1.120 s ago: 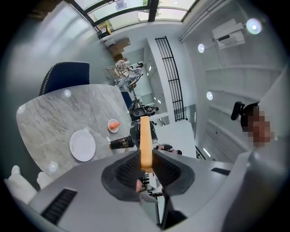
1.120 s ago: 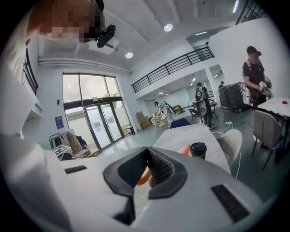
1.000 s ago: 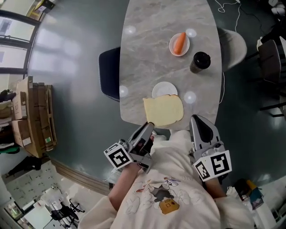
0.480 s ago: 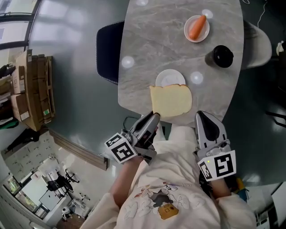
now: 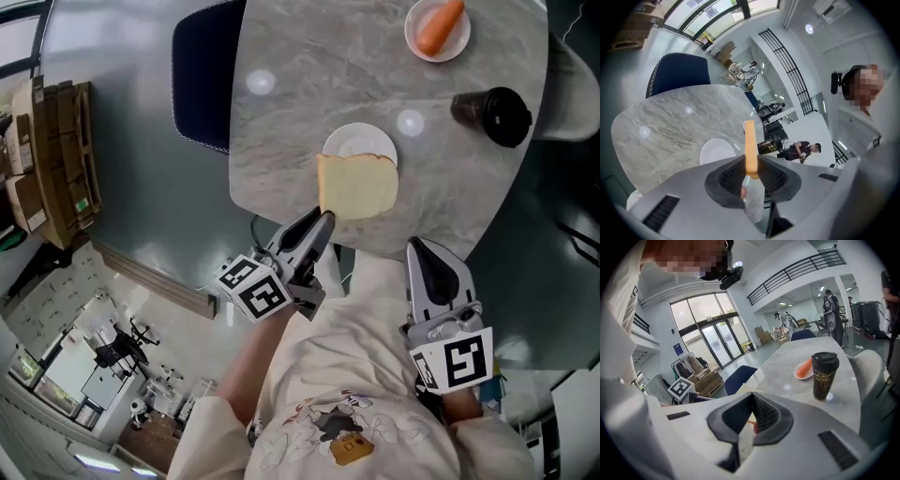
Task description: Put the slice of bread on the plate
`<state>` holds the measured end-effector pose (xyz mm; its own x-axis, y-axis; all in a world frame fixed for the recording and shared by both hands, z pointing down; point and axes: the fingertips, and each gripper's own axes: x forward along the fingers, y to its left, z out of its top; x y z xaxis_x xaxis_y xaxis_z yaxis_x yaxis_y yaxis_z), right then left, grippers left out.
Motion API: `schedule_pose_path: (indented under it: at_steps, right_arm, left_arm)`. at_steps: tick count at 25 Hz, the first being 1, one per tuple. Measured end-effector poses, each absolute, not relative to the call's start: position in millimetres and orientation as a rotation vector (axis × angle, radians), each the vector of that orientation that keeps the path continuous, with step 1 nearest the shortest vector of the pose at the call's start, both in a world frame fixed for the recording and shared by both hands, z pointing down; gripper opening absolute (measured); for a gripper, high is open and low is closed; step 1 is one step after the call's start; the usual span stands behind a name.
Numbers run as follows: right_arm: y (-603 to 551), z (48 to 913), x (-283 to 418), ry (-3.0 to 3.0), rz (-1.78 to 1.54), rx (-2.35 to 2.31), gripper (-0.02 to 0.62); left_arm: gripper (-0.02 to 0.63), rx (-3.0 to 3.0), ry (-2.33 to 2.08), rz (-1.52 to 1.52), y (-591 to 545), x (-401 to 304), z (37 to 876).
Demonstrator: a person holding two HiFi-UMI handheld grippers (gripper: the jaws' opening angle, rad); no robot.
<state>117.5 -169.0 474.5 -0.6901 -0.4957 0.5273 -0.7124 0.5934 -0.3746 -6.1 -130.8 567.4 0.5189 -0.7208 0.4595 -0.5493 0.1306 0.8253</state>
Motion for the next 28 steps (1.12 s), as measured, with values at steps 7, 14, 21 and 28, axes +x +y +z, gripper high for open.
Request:
schedule_pose_path:
  at_steps: [7,14,21,28]
  right_arm:
    - [-150,500,118,-2.428,0.803,0.9,0.005]
    - [-156,499,116,-2.396,0.81,0.892,0.005]
    - [-156,506,122,-2.366,0.846,0.902,0.005]
    - [-159,505,119,-2.379,0.862,0.913,0.005]
  left_arm:
    - [0.089,1.586,-1.152,-0.077,-124,5,608]
    - [0.089,1.588,-1.166,-0.015,-137,5,626]
    - [0.091,1.529,-1.246,0.093,-143,-1,652]
    - [0.166,1.554,-1.337,0.408,-135,-12,671]
